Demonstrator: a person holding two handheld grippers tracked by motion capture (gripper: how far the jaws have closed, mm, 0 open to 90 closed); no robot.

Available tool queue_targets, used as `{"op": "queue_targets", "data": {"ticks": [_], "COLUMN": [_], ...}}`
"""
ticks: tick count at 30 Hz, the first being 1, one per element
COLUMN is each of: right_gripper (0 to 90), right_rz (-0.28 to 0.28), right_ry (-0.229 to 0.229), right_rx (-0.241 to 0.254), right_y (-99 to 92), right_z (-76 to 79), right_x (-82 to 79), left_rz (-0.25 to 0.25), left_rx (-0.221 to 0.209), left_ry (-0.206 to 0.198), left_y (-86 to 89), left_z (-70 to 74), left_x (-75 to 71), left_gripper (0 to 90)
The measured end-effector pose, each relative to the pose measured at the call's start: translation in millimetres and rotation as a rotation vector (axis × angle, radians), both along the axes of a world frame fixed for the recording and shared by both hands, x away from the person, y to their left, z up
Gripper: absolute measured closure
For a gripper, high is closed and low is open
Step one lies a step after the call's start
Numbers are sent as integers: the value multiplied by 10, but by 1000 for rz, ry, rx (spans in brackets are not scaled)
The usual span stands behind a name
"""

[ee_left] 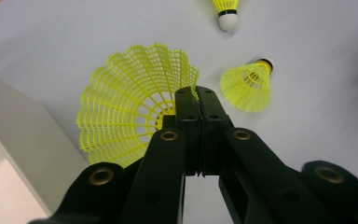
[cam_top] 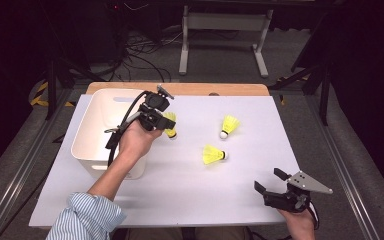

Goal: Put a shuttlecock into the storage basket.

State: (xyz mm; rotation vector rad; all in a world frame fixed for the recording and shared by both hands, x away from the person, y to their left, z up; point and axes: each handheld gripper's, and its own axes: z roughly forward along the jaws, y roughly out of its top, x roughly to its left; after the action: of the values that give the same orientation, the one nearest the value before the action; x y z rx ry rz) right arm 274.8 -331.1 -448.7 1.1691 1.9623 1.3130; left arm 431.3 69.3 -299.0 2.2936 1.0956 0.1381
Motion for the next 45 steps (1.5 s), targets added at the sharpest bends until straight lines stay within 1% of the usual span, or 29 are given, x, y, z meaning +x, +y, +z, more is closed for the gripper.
{"op": "queue_targets", "data": {"ticks": [7,10,12,13,20,28,29,36,39,43,45], "right_gripper": [123,122,122,123,123,123,122,123,123,123,123], "right_rz": [0,0,0,0,0,-2,-1,-1,-3,-1,0], "right_ry": [0,-1,0,0,1,3,2,3,3,4,3], "right_rx": [0,0,0,0,0,2,-1,0,0,-2,-1], "right_y": [-1,-2,0,0,3,1,-1,-1,-3,0,1], "right_z": [0,0,0,0,-1,-2,-2,-3,-2,-4,-4], "right_x": [0,-1,0,0,1,3,4,3,3,5,5], "left_rz": [17,30,28,37,52,70,72,89,91,108,109], "left_rx": [-6,-11,-10,-17,-26,-26,-21,-29,-25,-34,-35], "left_ry": [-12,-18,-22,-26,-38,-51,-61,-62,-66,-70,-69], "left_y": [62,115,128,150,237,319,335,421,461,524,540], "left_z": [56,94,105,124,209,296,310,378,390,404,409], "left_x": [9,9,11,7,-2,-9,-7,-15,-16,-29,-32], "left_gripper": [893,893,893,893,893,894,893,893,893,893,894]}}
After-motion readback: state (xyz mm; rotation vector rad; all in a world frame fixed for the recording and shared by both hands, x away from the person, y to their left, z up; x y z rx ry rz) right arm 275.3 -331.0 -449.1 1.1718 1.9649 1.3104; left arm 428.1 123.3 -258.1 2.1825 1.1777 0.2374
